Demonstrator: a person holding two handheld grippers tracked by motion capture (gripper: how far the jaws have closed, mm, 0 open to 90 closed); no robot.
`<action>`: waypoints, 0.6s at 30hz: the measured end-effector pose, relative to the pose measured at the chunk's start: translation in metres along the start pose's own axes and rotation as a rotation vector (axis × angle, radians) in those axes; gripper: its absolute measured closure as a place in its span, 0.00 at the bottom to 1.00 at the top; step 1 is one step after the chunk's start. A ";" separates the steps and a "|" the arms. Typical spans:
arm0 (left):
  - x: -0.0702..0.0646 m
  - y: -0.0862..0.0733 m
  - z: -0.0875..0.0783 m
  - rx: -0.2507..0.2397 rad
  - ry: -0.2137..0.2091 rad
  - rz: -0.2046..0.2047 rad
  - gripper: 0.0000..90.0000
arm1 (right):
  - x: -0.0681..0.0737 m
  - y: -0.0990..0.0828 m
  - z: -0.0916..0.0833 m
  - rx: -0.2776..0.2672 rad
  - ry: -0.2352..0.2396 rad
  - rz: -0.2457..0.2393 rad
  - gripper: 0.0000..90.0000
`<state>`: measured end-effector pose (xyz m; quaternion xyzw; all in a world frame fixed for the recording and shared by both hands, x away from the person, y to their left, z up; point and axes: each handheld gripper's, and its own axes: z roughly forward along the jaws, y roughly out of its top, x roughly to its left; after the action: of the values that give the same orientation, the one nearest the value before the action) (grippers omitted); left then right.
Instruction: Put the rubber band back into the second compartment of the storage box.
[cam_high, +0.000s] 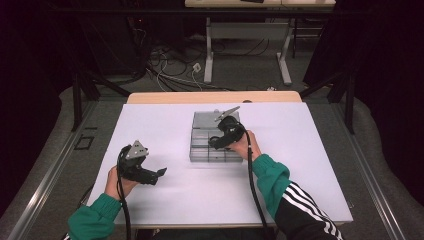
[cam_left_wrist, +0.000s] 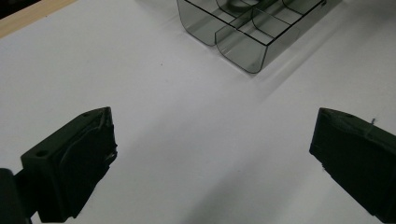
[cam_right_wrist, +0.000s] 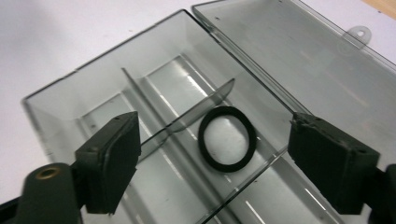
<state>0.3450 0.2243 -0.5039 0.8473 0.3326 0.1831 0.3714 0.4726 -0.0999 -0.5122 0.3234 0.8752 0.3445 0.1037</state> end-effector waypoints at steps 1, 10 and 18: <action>-0.001 0.000 0.000 0.005 -0.001 -0.003 0.00 | 0.001 0.000 -0.001 -0.013 0.007 -0.007 0.18; 0.001 0.000 -0.001 0.001 0.008 0.001 0.00 | 0.000 -0.005 -0.023 0.000 0.043 -0.001 0.04; 0.002 -0.001 -0.002 0.007 0.006 -0.005 0.00 | -0.010 -0.018 -0.045 -0.055 0.040 0.020 0.00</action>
<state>0.3448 0.2277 -0.5032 0.8471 0.3367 0.1837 0.3679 0.4529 -0.1405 -0.4917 0.3221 0.8640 0.3759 0.0917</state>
